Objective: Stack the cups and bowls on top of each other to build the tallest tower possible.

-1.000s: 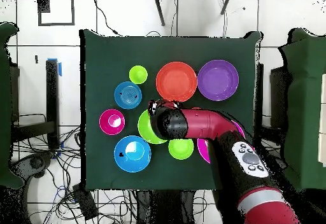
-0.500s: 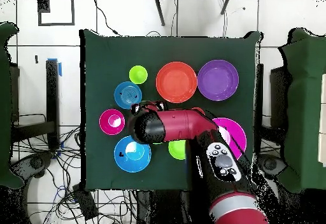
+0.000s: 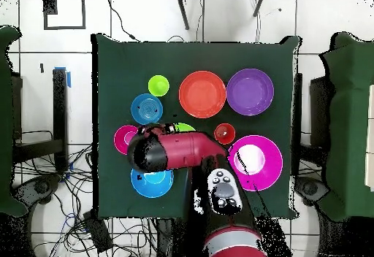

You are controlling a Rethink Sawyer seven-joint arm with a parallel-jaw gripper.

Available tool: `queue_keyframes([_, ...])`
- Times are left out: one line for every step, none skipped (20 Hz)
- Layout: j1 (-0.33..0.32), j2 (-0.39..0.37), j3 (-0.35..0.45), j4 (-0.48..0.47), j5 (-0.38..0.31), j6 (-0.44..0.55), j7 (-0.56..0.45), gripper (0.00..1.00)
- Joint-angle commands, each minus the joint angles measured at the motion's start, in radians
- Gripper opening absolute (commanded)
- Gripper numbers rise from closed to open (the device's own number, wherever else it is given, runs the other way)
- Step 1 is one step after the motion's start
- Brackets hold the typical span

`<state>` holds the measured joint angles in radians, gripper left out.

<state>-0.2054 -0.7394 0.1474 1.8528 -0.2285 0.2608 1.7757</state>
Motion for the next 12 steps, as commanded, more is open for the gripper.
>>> queue_keyframes([0.091, 0.076, -0.071, 0.019, 0.053, -0.096, 0.262, 1.0])
queue_keyframes([0.107, 0.093, -0.082, 0.007, 0.059, -0.107, 0.273, 1.0])
queue_keyframes([0.126, 0.099, -0.092, 0.001, 0.066, -0.111, 0.286, 1.0])
queue_keyframes([0.15, 0.104, -0.103, -0.012, 0.08, -0.105, 0.303, 1.0])
queue_keyframes([0.175, 0.109, -0.114, -0.024, 0.093, -0.098, 0.321, 1.0])
queue_keyframes([0.203, 0.118, -0.125, -0.042, 0.111, -0.09, 0.339, 1.0])
queue_keyframes([0.224, 0.129, -0.127, -0.058, 0.13, -0.083, 0.355, 1.0])
queue_keyframes([0.248, 0.139, -0.135, -0.076, 0.146, -0.074, 0.37, 1.0])
queue_keyframes([0.267, 0.145, -0.143, -0.091, 0.16, -0.066, 0.383, 1.0])
queue_keyframes([0.281, 0.153, -0.148, -0.107, 0.17, -0.06, 0.39, 1.0])
queue_keyframes([0.289, 0.159, -0.15, -0.123, 0.173, -0.057, 0.389, 1.0])
queue_keyframes([0.297, 0.17, -0.156, -0.143, 0.171, -0.059, 0.384, 1.0])
